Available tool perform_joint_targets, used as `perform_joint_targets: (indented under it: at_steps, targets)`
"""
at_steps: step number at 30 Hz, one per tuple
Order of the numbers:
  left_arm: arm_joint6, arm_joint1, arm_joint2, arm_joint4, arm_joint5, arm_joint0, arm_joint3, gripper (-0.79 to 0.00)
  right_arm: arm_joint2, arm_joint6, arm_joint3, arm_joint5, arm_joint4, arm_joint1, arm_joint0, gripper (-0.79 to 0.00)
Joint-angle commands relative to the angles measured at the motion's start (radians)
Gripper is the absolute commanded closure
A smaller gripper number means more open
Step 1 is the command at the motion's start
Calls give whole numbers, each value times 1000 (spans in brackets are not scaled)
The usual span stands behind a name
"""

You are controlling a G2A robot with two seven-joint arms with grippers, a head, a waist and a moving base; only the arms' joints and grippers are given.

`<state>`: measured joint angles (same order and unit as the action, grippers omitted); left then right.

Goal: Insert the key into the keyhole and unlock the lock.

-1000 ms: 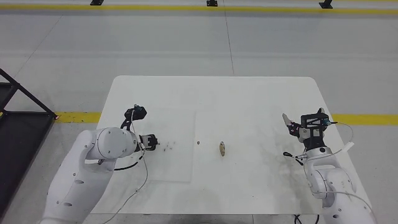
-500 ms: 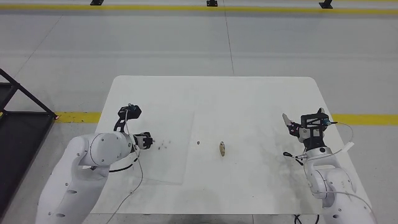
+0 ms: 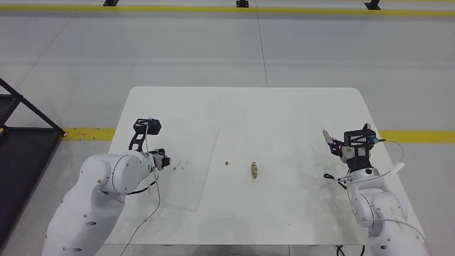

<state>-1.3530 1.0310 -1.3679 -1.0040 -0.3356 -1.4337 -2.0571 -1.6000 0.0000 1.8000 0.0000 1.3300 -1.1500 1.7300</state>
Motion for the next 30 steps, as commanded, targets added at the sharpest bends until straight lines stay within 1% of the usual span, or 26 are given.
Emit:
perform_joint_targets:
  at_steps: [1,4,6,8,11,13,15,19,24,26,30]
  targets:
    - [7,0,5,-26,-3,0,-6,0,0,0,0,0,0,0,0,-785]
    - [25,3,-9,12,-20,6,-16,0,0,0,0,0,0,0,0,-785]
    - [55,7,-41,100,-26,8,-29,0,0,0,0,0,0,0,0,-785]
    - [89,9,-88,212,-13,-5,-30,0,0,0,0,0,0,0,0,-785]
    - [154,14,-171,421,37,-32,-35,0,0,0,0,0,0,0,0,-785]
    - [189,17,-229,577,101,-60,-21,0,0,0,0,0,0,0,0,-785]
    - [190,17,-281,717,174,-94,5,0,0,0,0,0,0,0,0,-785]
    - [152,16,-363,971,340,-156,85,0,0,0,0,0,0,0,0,-785]
    - [78,13,-434,1222,507,-192,213,0,0,0,0,0,0,0,0,-785]
    - [37,12,-449,1311,559,-197,262,0,0,0,0,0,0,0,0,-785]
    - [-51,7,-470,1455,612,-190,356,0,0,0,0,0,0,0,0,-785]
